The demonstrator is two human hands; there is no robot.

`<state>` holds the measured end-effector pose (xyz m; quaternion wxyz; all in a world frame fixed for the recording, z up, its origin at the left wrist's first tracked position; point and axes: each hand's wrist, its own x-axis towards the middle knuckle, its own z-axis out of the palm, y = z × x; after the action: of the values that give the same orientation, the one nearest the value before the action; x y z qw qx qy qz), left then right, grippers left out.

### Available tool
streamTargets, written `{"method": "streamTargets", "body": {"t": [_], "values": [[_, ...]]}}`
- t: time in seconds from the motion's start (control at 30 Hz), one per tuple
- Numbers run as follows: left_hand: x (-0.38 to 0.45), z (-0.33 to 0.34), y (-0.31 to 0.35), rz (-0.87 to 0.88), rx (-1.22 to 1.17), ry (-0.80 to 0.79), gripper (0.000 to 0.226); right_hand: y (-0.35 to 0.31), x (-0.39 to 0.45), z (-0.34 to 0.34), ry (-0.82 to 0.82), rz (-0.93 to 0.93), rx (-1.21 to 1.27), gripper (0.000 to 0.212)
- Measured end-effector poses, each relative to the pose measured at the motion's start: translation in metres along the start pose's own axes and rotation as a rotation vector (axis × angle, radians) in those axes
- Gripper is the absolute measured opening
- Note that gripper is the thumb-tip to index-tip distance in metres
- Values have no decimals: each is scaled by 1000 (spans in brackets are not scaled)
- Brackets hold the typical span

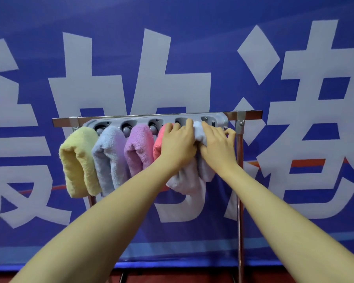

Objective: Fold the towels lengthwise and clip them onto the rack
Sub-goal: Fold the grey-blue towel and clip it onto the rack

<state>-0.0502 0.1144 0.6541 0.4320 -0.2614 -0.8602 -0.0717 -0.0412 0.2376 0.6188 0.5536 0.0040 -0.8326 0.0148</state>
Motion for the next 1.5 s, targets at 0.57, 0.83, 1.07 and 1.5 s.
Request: {"method": "streamTargets", "body": {"t": [0.57, 0.83, 1.07, 1.5], "values": [[21, 2, -3, 126, 167, 49, 39, 2, 22, -10, -61, 19, -174, 17], [6, 9, -21, 246, -39, -125, 31, -1, 0, -11, -208, 113, 128, 28], [6, -13, -40, 343, 65, -371, 48, -14, -13, -30, -272, 247, 285, 30], [-29, -19, -64, 565, 234, -104, 40, -46, -34, 2, -210, 558, 291, 71]]}}
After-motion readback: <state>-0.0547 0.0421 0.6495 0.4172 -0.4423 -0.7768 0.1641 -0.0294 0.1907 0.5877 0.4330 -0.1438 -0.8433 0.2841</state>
